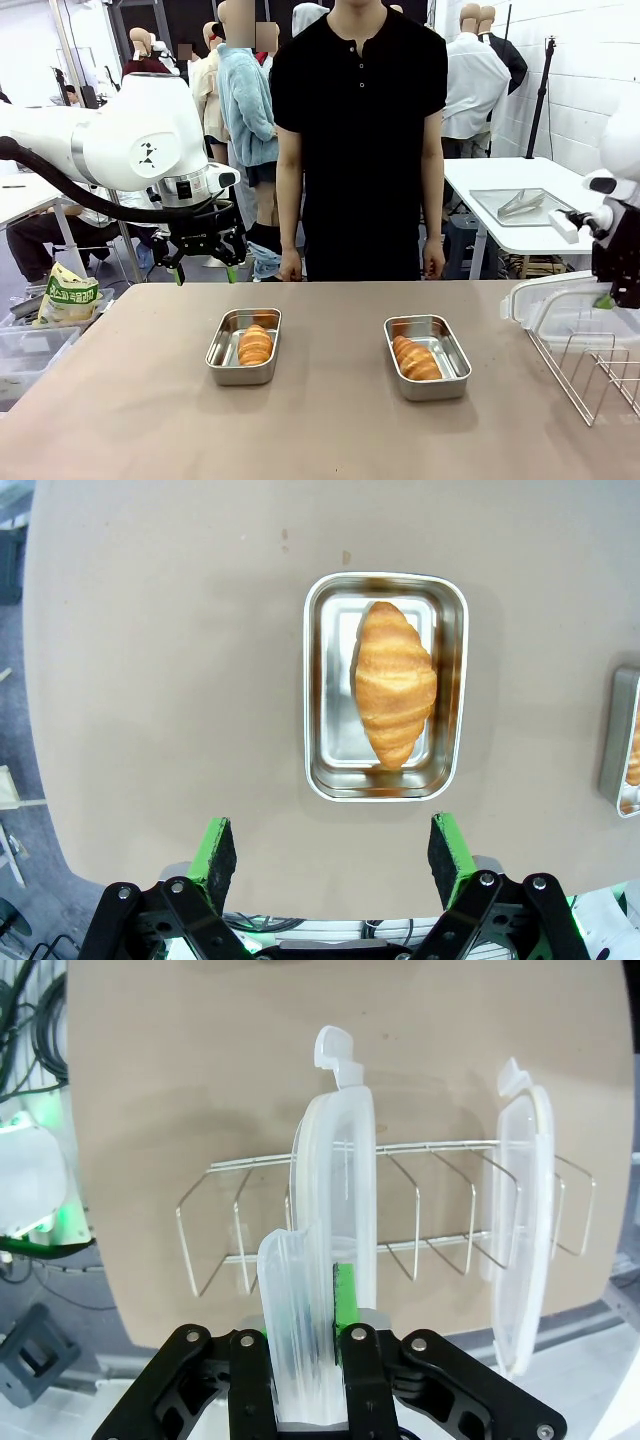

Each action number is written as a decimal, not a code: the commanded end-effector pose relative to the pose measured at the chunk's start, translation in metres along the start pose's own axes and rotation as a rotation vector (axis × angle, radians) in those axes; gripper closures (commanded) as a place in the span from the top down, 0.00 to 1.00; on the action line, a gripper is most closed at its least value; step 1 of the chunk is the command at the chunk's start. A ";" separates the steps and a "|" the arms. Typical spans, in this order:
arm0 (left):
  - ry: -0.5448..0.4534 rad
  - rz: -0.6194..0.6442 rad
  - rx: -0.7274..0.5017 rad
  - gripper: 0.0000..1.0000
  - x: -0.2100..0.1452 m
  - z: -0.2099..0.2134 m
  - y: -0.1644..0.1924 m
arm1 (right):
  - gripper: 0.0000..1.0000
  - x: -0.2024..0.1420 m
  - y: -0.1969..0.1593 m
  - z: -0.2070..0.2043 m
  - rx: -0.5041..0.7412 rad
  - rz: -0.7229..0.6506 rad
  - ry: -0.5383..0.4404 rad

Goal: Place the bread in airtight containers.
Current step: Pick up one Airtight Container lid and hand it to the human.

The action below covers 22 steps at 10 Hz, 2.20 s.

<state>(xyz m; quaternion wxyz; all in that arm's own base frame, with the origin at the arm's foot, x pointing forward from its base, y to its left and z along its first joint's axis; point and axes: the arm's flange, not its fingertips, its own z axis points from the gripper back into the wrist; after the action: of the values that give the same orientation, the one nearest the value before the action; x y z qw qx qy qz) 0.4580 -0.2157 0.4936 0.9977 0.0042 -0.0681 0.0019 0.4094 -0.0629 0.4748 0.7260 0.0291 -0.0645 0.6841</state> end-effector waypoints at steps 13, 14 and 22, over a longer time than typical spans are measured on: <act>-0.003 0.001 0.001 1.00 0.000 0.001 0.001 | 0.00 0.081 0.024 0.117 -0.066 0.211 0.059; -0.003 0.001 0.001 1.00 0.000 0.001 0.001 | 0.00 0.100 0.022 0.127 -0.122 0.292 0.047; -0.003 0.001 0.001 1.00 0.000 0.001 0.001 | 0.00 0.179 -0.013 0.150 -0.364 0.712 -0.033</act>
<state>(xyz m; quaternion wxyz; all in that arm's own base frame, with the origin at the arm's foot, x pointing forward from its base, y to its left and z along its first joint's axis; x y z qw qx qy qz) 0.4580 -0.2158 0.4936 0.9977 0.0043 -0.0682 0.0017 0.4160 0.0954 0.6489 0.4622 -0.1220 -0.1818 0.8593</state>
